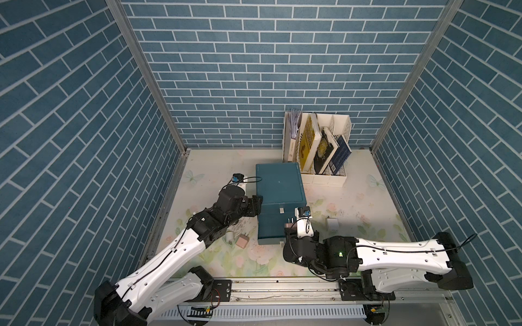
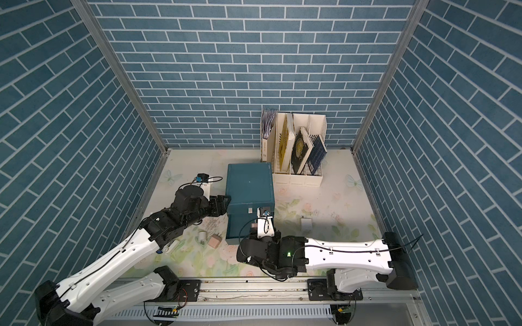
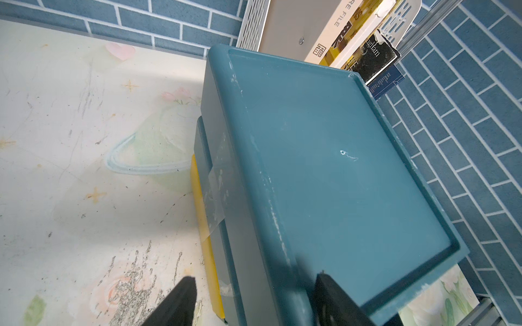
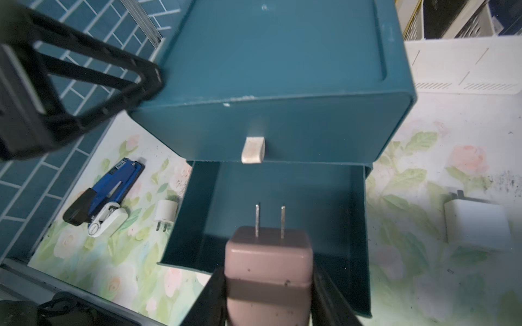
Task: Place the plugs into the drawer by color
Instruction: Place the plug in the drawer.
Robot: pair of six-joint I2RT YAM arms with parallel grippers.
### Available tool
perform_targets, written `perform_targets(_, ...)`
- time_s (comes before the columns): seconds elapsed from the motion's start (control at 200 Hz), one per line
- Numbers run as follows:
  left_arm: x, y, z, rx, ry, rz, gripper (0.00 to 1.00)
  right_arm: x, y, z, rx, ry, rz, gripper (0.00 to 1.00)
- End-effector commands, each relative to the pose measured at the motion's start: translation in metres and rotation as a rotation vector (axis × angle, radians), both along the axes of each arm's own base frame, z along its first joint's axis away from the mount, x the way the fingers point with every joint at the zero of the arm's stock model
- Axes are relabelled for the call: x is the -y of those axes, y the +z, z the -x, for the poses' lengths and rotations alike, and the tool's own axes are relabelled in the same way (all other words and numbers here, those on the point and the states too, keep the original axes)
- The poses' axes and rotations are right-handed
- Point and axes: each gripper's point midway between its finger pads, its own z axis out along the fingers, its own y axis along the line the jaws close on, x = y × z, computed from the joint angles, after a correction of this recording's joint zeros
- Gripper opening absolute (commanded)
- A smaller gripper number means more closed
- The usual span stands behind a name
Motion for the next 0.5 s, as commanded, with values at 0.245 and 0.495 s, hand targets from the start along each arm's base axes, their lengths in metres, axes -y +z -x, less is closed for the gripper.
perform_targets(0.245, -0.004, -0.008, 0.007, -0.029, 0.003, 0.003, 0.71, 0.007, -0.013, -0.015, -0.048, -0.014, -0.04, 0.49)
perform_targets(0.495, -0.024, 0.032, 0.013, 0.04, 0.075, 0.037, 0.73, 0.015, 0.011, -0.018, -0.006, -0.023, -0.058, 0.71)
